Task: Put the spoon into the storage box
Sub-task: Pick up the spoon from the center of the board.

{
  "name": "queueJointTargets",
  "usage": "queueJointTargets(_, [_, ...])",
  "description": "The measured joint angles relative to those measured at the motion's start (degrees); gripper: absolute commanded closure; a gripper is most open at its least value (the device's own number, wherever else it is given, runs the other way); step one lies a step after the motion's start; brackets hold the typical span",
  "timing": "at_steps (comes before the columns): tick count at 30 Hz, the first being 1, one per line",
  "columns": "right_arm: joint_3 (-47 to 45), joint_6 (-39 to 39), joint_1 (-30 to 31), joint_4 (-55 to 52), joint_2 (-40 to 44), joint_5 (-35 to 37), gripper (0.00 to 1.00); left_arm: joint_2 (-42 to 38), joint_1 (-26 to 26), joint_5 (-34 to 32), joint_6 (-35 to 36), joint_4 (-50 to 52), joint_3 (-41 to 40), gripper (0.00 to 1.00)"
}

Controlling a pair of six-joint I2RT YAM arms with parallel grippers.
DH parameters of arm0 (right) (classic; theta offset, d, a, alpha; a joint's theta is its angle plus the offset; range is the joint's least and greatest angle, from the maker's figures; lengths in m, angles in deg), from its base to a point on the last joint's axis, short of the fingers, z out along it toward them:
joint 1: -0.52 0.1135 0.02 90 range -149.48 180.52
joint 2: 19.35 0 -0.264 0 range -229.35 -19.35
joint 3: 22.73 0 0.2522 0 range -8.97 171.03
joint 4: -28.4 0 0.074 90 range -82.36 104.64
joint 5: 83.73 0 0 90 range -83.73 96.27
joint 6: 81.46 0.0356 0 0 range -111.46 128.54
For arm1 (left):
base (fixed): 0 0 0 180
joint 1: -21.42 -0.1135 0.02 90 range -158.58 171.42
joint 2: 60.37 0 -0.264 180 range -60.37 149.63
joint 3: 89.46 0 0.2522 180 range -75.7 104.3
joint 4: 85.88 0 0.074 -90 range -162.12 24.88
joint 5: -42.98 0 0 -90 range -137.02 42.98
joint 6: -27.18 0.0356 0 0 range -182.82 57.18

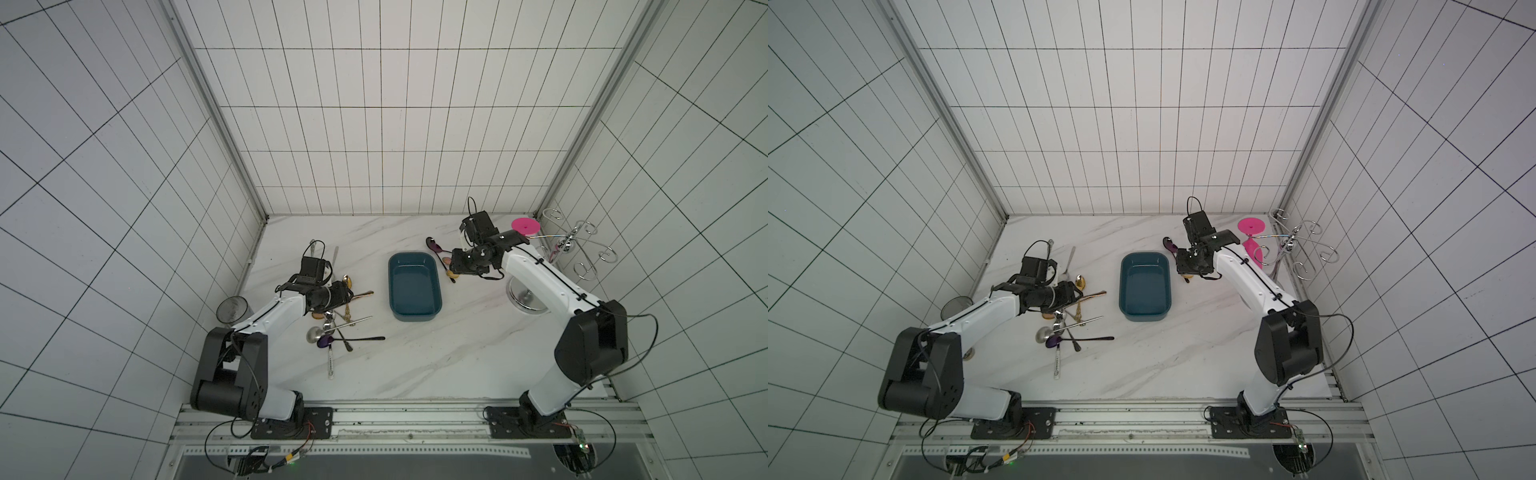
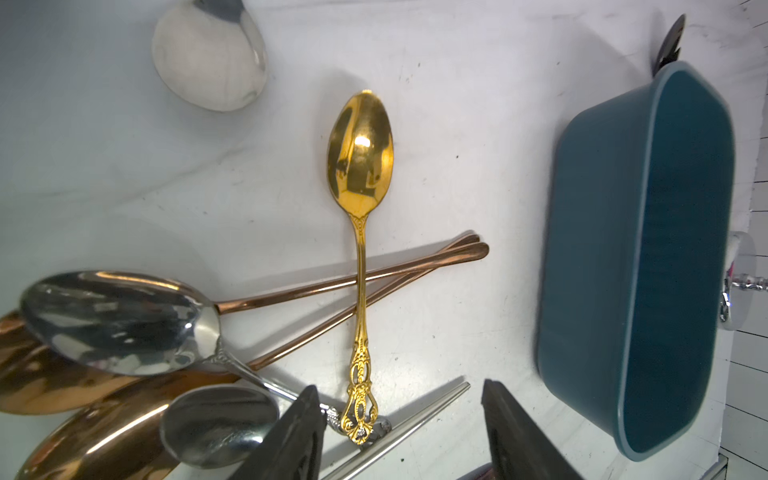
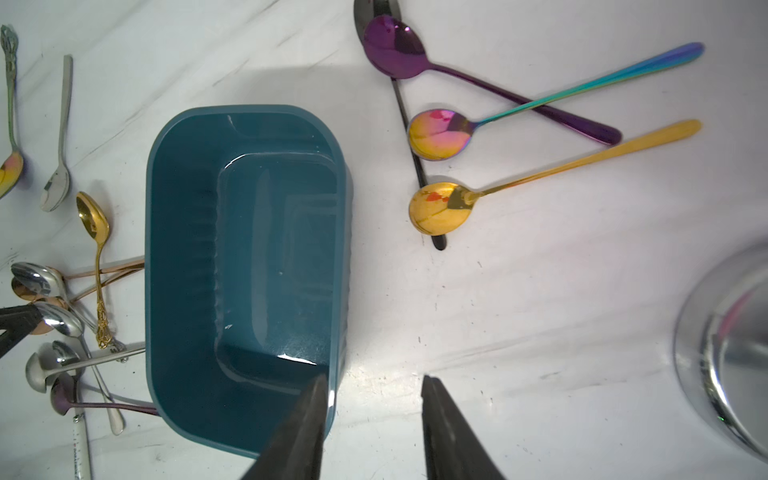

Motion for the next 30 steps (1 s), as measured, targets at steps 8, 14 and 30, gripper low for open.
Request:
queueJointTargets(8, [-6.8,-3.9,-2.9,1.6,11.9,4.4,0.34,5.2,2.1,-0.5,-0.2,1.1,3.7,0.42])
queueJointTargets(14, [-11.3,-7.3,-4.1,4.9,18.6,7.1,0.21,7.5,2.4,-1.3,-0.1,2.1,5.2,0.46])
queueJointTargets(30, [-22.4,-11.7,-4.9,13.9,30.3,11.2,0.11,13.8,3.1,-6.4,1.6,6.1,11.1,0.66])
